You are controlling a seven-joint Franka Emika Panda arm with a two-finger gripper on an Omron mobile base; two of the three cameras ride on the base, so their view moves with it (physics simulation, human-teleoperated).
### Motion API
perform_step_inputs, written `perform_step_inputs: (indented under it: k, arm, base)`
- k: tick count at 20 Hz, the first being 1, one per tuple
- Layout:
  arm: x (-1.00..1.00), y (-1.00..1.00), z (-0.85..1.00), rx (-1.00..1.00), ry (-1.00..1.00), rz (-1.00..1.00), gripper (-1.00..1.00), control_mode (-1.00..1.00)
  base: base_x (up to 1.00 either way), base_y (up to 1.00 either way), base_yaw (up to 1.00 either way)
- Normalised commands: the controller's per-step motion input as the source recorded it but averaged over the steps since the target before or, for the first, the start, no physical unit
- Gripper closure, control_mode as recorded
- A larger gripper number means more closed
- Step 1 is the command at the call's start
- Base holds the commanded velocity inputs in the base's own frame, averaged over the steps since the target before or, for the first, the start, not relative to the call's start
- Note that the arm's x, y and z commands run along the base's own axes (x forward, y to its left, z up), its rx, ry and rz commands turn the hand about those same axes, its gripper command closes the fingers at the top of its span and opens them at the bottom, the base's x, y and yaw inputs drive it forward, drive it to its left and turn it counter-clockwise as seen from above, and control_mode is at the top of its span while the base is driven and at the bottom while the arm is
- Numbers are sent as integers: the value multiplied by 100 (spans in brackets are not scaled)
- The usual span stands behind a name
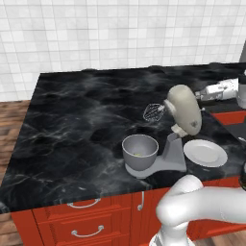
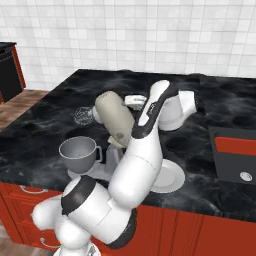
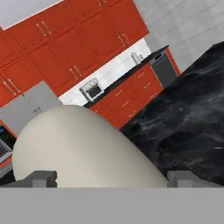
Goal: Add butter and sugar cubes to the stand mixer bowl and then turn on the stand mixer to begin making frosting.
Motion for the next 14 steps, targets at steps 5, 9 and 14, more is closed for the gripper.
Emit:
perform_step_inputs:
  k: [5, 9, 14]
  arm:
    - [-42, 100, -23, -50, -8, -11, -100, -100]
    - [-33, 100, -32, -54, -3, -14, -100, -100]
    - [-15, 100, -25, -56, -2, -17, -100, -100]
  base:
    - [0, 0, 0]
    - [0, 0, 0]
    - [0, 0, 0]
